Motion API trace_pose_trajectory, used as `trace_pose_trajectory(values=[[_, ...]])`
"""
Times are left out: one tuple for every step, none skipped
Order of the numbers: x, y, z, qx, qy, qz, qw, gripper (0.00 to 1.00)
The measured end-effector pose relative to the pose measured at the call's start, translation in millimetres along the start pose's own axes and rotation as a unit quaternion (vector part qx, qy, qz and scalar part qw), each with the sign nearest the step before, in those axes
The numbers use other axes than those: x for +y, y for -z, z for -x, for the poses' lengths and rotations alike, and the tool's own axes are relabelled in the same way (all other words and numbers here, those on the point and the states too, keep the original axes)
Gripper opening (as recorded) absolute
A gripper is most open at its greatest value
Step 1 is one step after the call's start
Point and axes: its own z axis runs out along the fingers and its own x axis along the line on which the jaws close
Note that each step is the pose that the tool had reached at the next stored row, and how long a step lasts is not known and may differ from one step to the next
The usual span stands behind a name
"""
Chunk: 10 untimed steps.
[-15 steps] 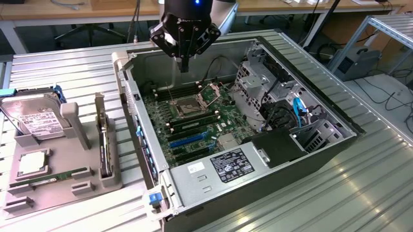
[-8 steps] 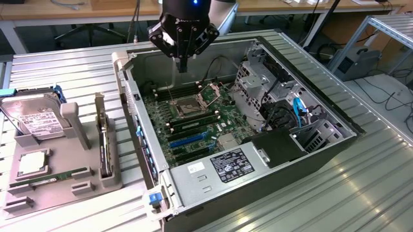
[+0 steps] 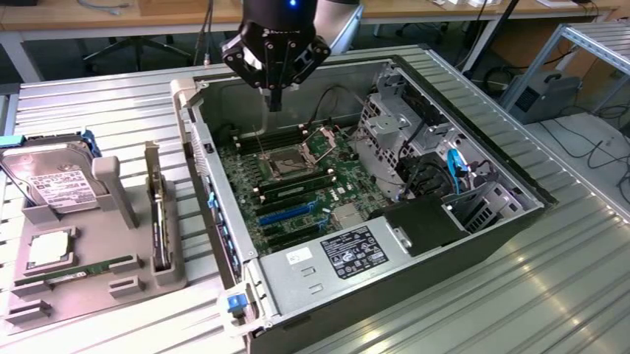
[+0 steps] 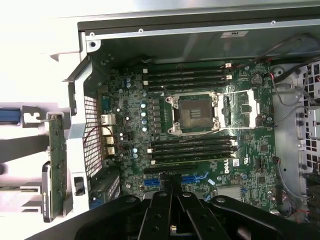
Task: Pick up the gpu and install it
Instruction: 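Reach for the gpu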
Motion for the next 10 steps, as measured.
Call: trace_pose_trajectory(values=[[0.0, 0.0, -0.6, 0.0000, 0.000, 0.0000, 1.0000, 0.11], [-0.1, 0.0, -1.2, 0.0000, 0.000, 0.0000, 1.0000, 0.11], [-0.1, 0.1, -1.8, 0.0000, 0.000, 0.0000, 1.0000, 0.11], [-0.2, 0.1, -2.3, 0.0000, 0.000, 0.0000, 1.0000, 0.11], [-0.2, 0.1, -3.0, 0.0000, 0.000, 0.0000, 1.0000, 0.11], [-0.3, 0.1, -3.8, 0.0000, 0.000, 0.0000, 1.0000, 0.11], [-0.3, 0.1, -4.4, 0.0000, 0.000, 0.0000, 1.0000, 0.11], [-0.4, 0.1, -4.9, 0.0000, 0.000, 0.0000, 1.0000, 0.11], [-0.4, 0.1, -5.3, 0.0000, 0.000, 0.0000, 1.0000, 0.11], [-0.4, 0.1, -5.8, 0.0000, 0.000, 0.0000, 1.0000, 0.11]])
